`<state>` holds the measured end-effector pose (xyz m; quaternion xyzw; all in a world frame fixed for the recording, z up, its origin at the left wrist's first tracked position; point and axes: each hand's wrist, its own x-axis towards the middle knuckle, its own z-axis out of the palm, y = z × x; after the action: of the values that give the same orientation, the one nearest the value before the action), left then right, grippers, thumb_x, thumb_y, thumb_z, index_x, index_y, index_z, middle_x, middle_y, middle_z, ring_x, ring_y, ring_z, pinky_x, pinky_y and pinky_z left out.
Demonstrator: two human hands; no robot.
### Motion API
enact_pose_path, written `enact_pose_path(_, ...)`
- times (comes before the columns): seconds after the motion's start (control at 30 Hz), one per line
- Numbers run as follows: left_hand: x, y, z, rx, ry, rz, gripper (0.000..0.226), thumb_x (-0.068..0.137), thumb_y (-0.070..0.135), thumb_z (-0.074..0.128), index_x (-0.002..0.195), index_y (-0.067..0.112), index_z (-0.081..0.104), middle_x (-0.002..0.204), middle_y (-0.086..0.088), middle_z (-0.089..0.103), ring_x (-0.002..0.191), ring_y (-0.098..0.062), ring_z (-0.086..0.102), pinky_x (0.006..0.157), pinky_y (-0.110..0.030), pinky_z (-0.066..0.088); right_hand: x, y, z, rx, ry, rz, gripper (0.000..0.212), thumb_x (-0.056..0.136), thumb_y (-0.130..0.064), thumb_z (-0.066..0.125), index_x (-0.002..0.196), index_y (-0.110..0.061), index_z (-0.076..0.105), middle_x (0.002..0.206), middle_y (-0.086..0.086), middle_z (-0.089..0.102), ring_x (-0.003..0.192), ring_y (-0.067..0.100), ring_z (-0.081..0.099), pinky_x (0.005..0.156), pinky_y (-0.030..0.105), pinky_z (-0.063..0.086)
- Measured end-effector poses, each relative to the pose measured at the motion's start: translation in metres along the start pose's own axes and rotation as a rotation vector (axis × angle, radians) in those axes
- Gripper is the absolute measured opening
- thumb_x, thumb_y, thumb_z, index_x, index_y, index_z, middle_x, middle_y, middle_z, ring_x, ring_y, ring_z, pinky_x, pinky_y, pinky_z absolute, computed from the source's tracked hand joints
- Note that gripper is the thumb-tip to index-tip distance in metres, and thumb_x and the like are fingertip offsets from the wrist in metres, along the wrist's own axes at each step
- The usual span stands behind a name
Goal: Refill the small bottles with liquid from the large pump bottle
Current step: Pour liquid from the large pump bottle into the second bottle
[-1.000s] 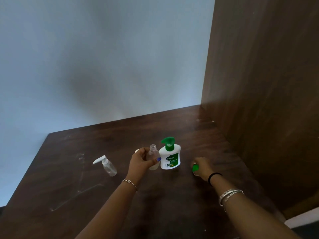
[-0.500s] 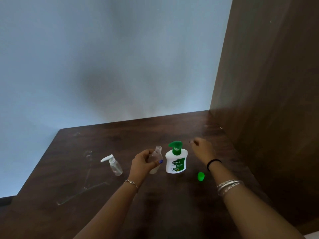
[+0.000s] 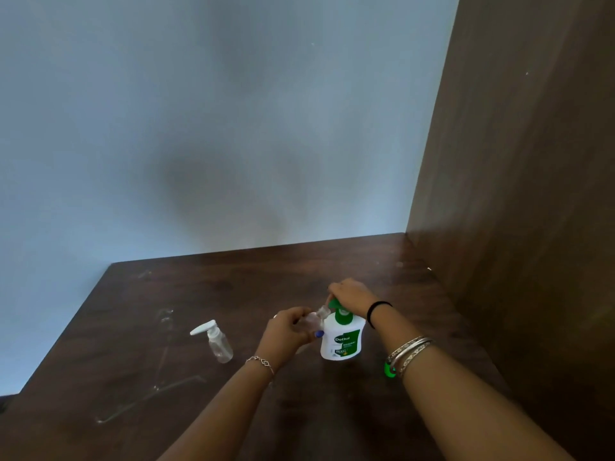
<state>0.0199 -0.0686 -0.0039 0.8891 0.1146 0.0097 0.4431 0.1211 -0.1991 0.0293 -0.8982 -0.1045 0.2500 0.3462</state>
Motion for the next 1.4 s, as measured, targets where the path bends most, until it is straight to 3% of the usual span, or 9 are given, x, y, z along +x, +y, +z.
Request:
enact_pose_path(0.23,0.005,0.001,0.000,-0.021,0.016,0.001,0.049,0.069,0.026,0.077,0.115,0.017,0.061,0.107,0.000,0.067,0.097,-0.009,0.059,0.079,-0.018,0.039,-0.001,-0.008,-0.004,-0.197,-0.117,0.033,0.036,0.096,-0.017,0.034,0.061,-0.013,0.040,0.068,0.003,0.041,0.071,0.019,0.043,0.054,0.025,0.029)
enact_pose_path(0.43,0.008,0.007,-0.001,0.001,0.017,0.009,0.049,0.072,0.021,0.074,0.118,0.017,0.060,0.112,-0.002,0.066,0.092,-0.004,0.054,0.078,-0.016,0.038,0.001,-0.012,-0.003,-0.244,-0.104,0.068,0.037,0.097,-0.009,0.033,0.061,-0.017,0.032,0.070,0.001,0.036,0.070,0.018,0.041,0.077,0.028,0.032)
enact_pose_path(0.57,0.008,0.008,0.001,-0.016,0.013,-0.004,0.048,0.072,0.020,0.074,0.118,0.017,0.059,0.109,0.001,0.065,0.094,-0.004,0.055,0.079,-0.016,0.038,-0.003,-0.014,-0.001,-0.182,-0.107,0.101,0.032,0.095,-0.009,0.035,0.063,-0.015,0.035,0.071,0.003,0.039,0.104,0.033,0.054,0.078,0.031,0.050)
enact_pose_path(0.67,0.007,0.008,0.004,-0.044,0.009,-0.008,0.047,0.071,0.019,0.075,0.117,0.016,0.060,0.109,0.000,0.066,0.096,-0.005,0.057,0.080,-0.017,0.039,-0.005,-0.011,-0.001,-0.072,-0.110,0.136,0.016,0.090,-0.015,0.042,0.078,-0.007,0.050,0.098,0.019,0.055,0.095,0.041,0.060,0.064,0.046,0.058)
enact_pose_path(0.8,0.006,0.007,0.005,-0.030,0.004,-0.016,0.048,0.072,0.015,0.074,0.117,0.014,0.060,0.110,0.000,0.066,0.094,-0.004,0.055,0.081,-0.017,0.040,-0.008,-0.007,0.004,-0.013,-0.046,0.154,0.022,0.088,-0.020,0.041,0.099,-0.005,0.053,0.099,0.016,0.050,0.101,0.040,0.056,0.078,0.052,0.055)
enact_pose_path(0.93,0.005,0.008,0.006,-0.044,0.004,-0.007,0.043,0.073,0.015,0.073,0.114,0.015,0.062,0.099,0.006,0.064,0.093,-0.004,0.057,0.075,-0.012,0.038,-0.011,-0.009,0.002,0.008,-0.077,0.169,0.019,0.091,-0.018,0.039,0.080,-0.008,0.049,0.097,0.016,0.050,0.105,0.042,0.055,0.076,0.047,0.057)
enact_pose_path(1.07,0.005,0.008,0.003,-0.054,0.007,0.007,0.045,0.071,0.017,0.074,0.114,0.016,0.062,0.099,0.005,0.065,0.091,-0.002,0.056,0.070,-0.009,0.039,-0.014,-0.014,-0.004,0.028,-0.192,0.158,0.025,0.095,-0.013,0.039,0.070,-0.013,0.042,0.090,0.013,0.049,0.092,0.039,0.057,0.052,0.040,0.054)
enact_pose_path(1.23,0.007,0.005,0.004,-0.058,0.025,0.004,0.047,0.071,0.015,0.074,0.116,0.014,0.061,0.109,0.000,0.067,0.092,-0.002,0.055,0.076,-0.011,0.038,-0.005,-0.011,0.004,-0.052,-0.052,0.120,0.034,0.094,-0.009,0.036,0.061,-0.016,0.033,0.081,0.010,0.047,0.092,0.024,0.046,0.093,0.038,0.045)
enact_pose_path(1.4,0.008,0.003,0.005,-0.065,0.027,0.005,0.047,0.071,0.012,0.072,0.116,0.013,0.061,0.110,-0.002,0.067,0.092,-0.002,0.055,0.077,-0.010,0.040,-0.003,-0.005,0.009,0.005,0.009,0.123,0.019,0.089,-0.020,0.041,0.076,-0.008,0.047,0.091,0.014,0.051,0.085,0.029,0.052,0.071,0.039,0.050)
